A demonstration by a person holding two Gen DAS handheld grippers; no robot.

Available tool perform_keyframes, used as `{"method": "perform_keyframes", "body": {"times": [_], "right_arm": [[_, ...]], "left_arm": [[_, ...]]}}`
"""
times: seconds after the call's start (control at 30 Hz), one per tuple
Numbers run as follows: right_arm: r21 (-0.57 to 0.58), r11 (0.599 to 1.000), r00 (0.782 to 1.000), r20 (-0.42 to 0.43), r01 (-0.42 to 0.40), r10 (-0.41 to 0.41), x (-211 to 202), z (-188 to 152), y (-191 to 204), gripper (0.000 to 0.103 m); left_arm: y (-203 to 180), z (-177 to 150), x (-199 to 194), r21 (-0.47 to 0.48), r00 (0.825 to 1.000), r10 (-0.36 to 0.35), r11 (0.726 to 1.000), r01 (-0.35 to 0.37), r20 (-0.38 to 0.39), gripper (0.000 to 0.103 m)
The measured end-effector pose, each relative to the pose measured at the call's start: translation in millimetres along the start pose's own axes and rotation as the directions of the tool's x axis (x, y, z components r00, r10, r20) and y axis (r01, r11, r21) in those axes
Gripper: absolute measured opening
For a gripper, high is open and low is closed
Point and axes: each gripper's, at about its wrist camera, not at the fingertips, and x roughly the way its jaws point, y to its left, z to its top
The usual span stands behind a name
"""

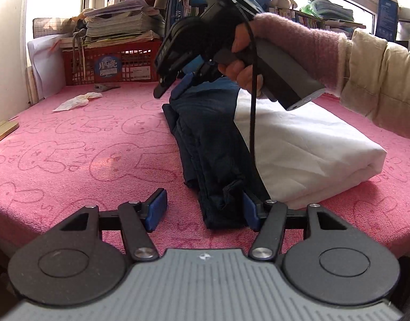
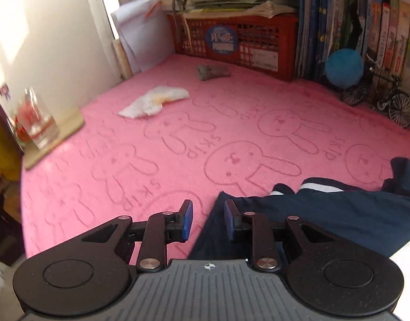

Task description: Fold clothes

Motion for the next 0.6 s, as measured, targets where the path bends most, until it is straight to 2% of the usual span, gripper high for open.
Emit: {"method": "perform_keyframes", "body": {"times": [0.07, 0.13, 0.23, 0.3, 0.37, 0.43, 0.5, 0.57, 0.6], "right_arm": [[0.078, 0.994, 0.996, 0.061, -0.076, 0.071, -20.1, 3.9, -16.6, 0.029], [0.118, 0.99, 0.991, 0.118, -0.077, 0.063, -47.1, 4.9, -36.7, 0.044], [0.159, 0.987, 0.987, 0.16, 0.006, -0.031, -90.4, -8.9, -77.2, 0.055], [0.189, 0.979, 0.984, 0.148, 0.072, -0.101, -114.6, -29.8, -107.6, 0.062], [0.242, 0.968, 0.987, 0.122, 0.074, -0.105, -130.4, -57.0, -130.4, 0.065], [0.294, 0.953, 0.99, 0.094, 0.073, -0.105, -145.9, -84.5, -152.8, 0.069], [0.332, 0.943, 0.995, 0.08, 0.035, -0.065, -150.9, -111.1, -160.2, 0.072], [0.341, 0.94, 0.996, 0.085, -0.019, -0.01, -152.0, -130.0, -157.9, 0.075], [0.341, 0.939, 0.996, 0.089, -0.05, 0.021, -152.1, -137.6, -155.9, 0.076]], "left_arm": [[7.2, 0.5, -1.9, -0.008, 0.999, -0.034, 0.999, 0.034, -0.002, 0.058], [21.5, 2.8, -5.9, -0.052, 0.996, -0.091, 0.995, 0.09, -0.015, 0.057], [50.0, 7.4, -15.0, -0.138, 0.984, -0.179, 0.975, 0.177, -0.003, 0.057], [69.7, 14.6, -22.7, -0.178, 0.974, -0.222, 0.958, 0.225, 0.039, 0.057], [88.3, 28.4, -22.0, -0.23, 0.96, -0.27, 0.932, 0.281, 0.076, 0.059], [101.7, 46.3, -7.6, -0.311, 0.936, -0.34, 0.883, 0.351, 0.091, 0.064], [107.5, 62.0, 13.2, -0.389, 0.915, -0.394, 0.832, 0.396, 0.089, 0.068], [104.1, 73.7, 39.3, -0.434, 0.908, -0.416, 0.809, 0.396, 0.052, 0.069], [100.3, 77.4, 52.5, -0.446, 0.91, -0.414, 0.81, 0.38, 0.024, 0.069]]}}
